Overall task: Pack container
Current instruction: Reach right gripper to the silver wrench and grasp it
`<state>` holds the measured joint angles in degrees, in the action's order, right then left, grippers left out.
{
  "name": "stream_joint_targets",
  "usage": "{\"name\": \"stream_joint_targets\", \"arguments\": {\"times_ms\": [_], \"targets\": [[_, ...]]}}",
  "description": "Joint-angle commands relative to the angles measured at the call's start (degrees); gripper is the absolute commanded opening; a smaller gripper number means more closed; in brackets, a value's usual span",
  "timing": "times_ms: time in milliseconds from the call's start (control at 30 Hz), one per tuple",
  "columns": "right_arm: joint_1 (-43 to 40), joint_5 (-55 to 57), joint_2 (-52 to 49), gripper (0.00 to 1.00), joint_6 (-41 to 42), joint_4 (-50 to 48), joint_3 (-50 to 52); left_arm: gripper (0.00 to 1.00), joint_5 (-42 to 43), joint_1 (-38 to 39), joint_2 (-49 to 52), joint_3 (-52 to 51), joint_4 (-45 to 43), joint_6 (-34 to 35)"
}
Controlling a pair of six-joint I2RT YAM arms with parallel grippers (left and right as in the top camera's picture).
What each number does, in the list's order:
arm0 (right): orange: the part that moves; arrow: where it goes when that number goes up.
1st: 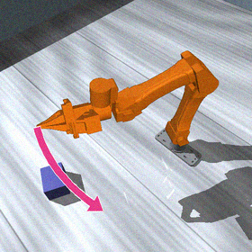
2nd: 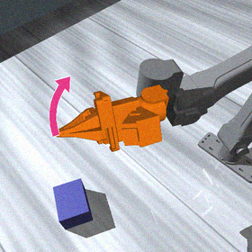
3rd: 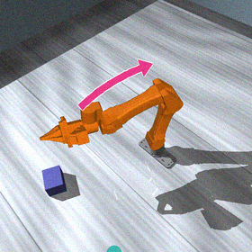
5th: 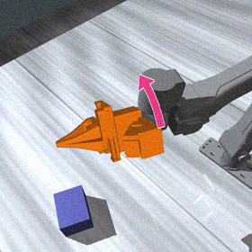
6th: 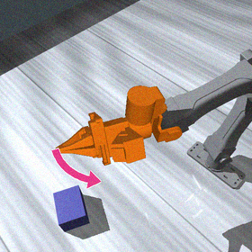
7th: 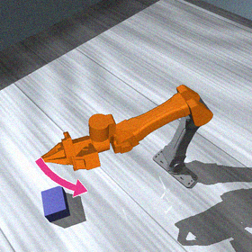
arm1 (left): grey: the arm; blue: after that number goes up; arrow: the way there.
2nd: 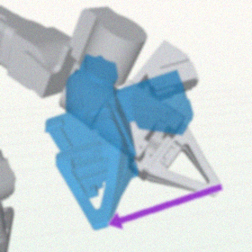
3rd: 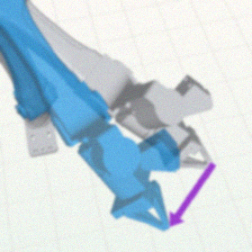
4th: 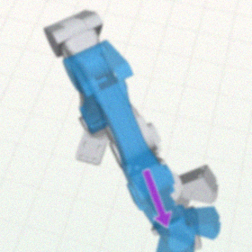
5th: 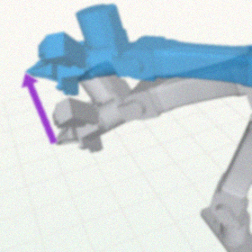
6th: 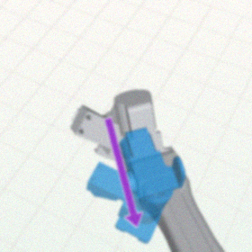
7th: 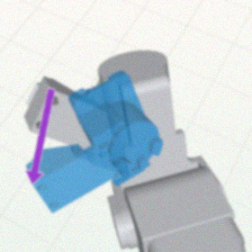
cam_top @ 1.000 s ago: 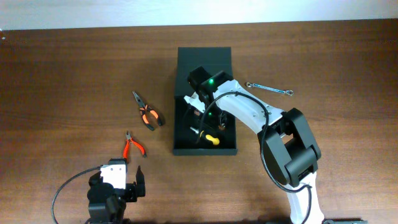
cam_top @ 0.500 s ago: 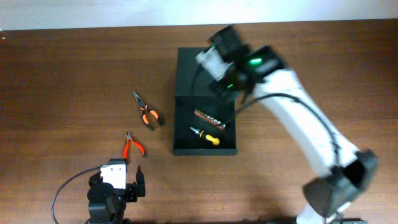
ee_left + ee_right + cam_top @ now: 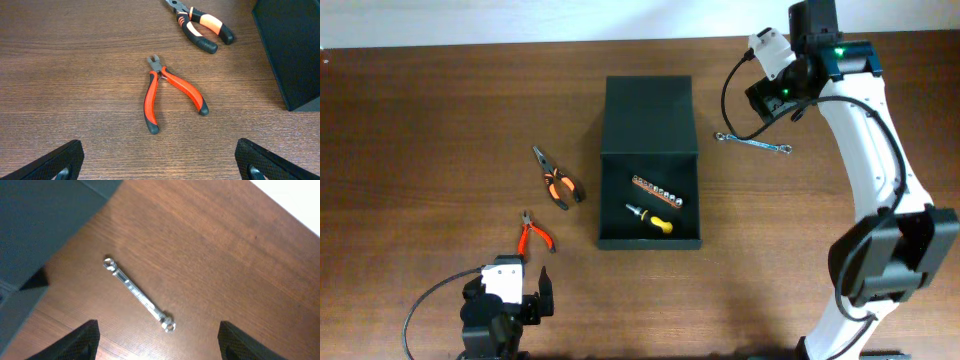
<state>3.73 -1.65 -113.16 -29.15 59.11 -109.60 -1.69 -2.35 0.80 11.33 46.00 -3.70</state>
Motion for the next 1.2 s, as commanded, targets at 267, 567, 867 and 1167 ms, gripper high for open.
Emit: {"name": "stream_joint_targets", "arguments": {"times_ms": [267,567,867,1167], "targets": [[-0.74,-1.6,-11.85,0.75,-2.14,-2.1,0.24,0.99,0.66,-0.33,-0.46,-0.33,-0.13,-1.11],[-0.74,-2.93,-17.0,0.75,-2.16,-1.46,0.28,0.99,0.66,-0.33,-0.46,-0.33,-0.13,-1.11],[-0.7,-3.76,-20.17,0.75,-2.16,-0.85,0.31,0.99,0.66,-0.33,-0.46,-0.33,-0.13,-1.11],[-0.7,-3.74,-22.49,0.69,-2.14,-0.74,0.31,0.99,0.63,-0.33,-0.46,-0.33,-0.13,-1.11]]}}
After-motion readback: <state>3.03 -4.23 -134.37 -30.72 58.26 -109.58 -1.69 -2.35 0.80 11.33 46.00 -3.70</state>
